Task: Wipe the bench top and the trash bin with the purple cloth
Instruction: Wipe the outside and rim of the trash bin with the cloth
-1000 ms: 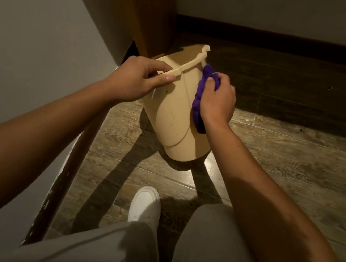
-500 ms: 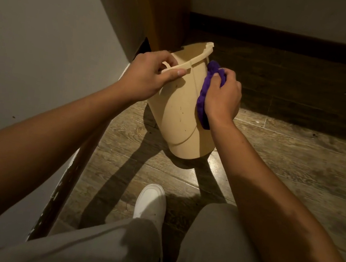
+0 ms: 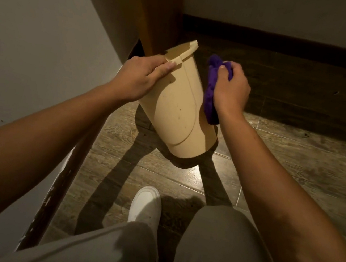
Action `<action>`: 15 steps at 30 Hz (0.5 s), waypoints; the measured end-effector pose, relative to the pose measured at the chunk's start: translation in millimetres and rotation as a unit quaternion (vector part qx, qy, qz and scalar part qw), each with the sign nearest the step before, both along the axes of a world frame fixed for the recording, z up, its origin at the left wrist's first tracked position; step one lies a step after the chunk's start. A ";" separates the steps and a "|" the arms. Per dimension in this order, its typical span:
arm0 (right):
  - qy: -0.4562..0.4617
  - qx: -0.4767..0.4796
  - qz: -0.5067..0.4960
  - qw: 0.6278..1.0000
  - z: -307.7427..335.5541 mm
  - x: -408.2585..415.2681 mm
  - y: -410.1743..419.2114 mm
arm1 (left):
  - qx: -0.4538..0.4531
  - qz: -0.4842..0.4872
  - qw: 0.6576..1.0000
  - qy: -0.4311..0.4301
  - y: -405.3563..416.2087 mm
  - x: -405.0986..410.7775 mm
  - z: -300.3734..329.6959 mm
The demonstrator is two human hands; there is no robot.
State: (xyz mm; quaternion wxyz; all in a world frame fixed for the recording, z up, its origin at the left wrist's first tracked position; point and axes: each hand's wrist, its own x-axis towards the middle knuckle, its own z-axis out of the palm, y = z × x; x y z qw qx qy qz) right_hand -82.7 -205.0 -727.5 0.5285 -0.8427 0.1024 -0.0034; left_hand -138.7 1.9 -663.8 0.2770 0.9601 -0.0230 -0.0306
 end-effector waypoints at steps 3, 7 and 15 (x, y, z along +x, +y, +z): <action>-0.025 0.028 -0.013 0.999 24.3 8.5 -10.3 | -0.031 0.060 0.998 -0.019 -3.1 4.6 -1.9; -0.023 0.049 0.015 0.998 49.5 13.8 -5.7 | -0.141 0.085 0.986 0.037 -2.1 4.7 5.4; -0.113 -0.031 0.101 0.988 48.5 -20.4 53.4 | -0.345 0.110 0.923 0.132 -5.3 -2.8 0.0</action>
